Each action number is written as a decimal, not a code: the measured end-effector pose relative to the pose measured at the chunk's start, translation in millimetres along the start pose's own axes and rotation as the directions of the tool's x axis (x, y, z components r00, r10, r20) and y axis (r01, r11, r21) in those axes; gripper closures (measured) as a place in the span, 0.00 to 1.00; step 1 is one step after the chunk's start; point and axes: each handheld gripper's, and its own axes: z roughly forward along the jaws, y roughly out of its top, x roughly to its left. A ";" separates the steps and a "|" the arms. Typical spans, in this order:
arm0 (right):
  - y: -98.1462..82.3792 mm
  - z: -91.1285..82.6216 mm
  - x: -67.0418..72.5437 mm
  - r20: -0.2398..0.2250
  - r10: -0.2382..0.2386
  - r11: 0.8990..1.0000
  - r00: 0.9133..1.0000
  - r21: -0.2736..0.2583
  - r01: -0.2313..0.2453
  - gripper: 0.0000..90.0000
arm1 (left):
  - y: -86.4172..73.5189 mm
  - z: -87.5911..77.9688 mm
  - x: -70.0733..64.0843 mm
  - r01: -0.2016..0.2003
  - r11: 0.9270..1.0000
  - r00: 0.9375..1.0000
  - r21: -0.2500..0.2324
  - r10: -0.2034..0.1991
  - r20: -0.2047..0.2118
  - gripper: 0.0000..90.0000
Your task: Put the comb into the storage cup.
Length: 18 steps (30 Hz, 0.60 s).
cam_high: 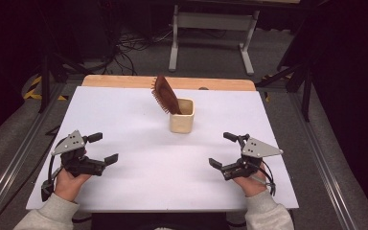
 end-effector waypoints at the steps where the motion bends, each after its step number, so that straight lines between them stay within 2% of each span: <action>1: -1.0 0.0 -0.4 -0.001 0.003 1.000 1.000 0.003 -0.003 0.00 | -3.2 0.3 0.5 0.001 1.000 1.000 0.001 -0.001 -0.001 0.00; 10: -9.4 -1.0 -0.8 0.004 0.006 1.000 1.000 0.019 -0.006 0.00 | -26.1 5.2 1.2 0.008 1.000 1.000 -0.011 -0.008 -0.006 0.00; 12: -12.6 -0.6 0.0 0.022 -0.004 0.999 1.000 0.034 0.004 0.00 | -29.0 6.8 1.6 0.008 1.000 1.000 -0.008 -0.008 -0.004 0.00; 14: -16.4 0.3 0.7 0.023 -0.007 0.998 1.000 0.055 0.006 0.00 | -33.5 8.9 -0.2 -0.011 1.000 1.000 0.009 0.011 -0.019 0.00; 15: -18.0 0.6 0.8 0.022 0.000 0.998 1.000 0.055 -0.001 0.00 | -34.0 8.6 -0.8 -0.001 1.000 1.000 0.009 0.001 -0.016 0.00; 18: -21.9 0.5 1.2 0.020 0.004 0.999 1.000 0.053 -0.005 0.00 | -34.3 6.4 0.2 0.007 1.000 1.000 -0.018 -0.007 -0.015 0.00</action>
